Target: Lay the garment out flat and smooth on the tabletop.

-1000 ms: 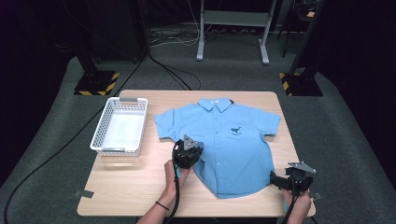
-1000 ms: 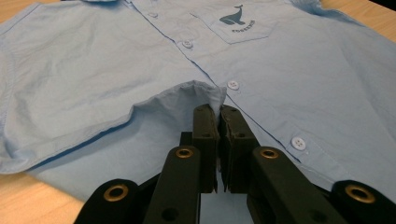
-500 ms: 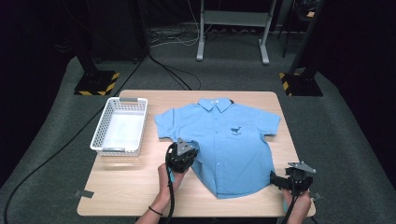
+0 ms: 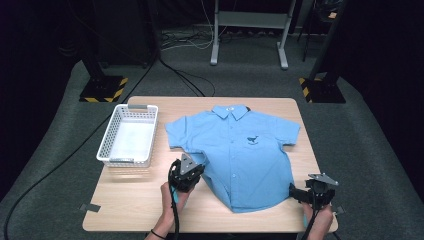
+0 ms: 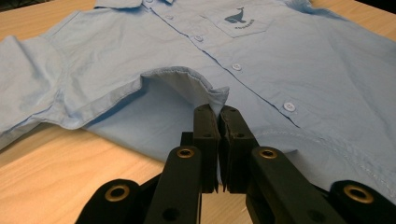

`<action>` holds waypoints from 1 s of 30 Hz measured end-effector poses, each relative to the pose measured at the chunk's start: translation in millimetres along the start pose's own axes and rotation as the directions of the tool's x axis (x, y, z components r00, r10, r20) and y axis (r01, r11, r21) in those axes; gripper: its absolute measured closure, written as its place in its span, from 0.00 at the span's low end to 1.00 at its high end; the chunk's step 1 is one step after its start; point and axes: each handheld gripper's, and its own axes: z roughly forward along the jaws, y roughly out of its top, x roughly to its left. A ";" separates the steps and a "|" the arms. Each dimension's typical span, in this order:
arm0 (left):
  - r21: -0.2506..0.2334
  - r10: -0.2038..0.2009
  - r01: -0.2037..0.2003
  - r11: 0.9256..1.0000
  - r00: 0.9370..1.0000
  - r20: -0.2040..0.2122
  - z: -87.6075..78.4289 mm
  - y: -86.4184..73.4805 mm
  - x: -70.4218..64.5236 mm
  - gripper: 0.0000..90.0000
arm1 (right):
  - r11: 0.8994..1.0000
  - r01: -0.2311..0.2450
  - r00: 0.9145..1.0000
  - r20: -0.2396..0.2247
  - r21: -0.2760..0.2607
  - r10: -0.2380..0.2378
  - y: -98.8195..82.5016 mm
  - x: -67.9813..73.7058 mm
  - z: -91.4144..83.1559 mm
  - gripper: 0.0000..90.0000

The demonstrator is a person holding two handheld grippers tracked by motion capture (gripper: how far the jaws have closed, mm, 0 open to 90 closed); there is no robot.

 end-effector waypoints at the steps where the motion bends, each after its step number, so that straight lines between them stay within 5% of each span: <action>1: -0.004 -0.002 0.002 1.000 1.000 -0.001 -1.8 -1.0 0.4 0.95 | 1.000 -0.001 1.000 0.001 -0.001 0.001 0.0 0.0 0.0 0.00; 30: -0.006 -0.034 0.034 0.999 0.998 -0.046 -40.3 -41.1 8.9 0.96 | 0.999 0.038 0.999 -0.036 -0.004 -0.038 -2.0 4.5 -2.1 0.01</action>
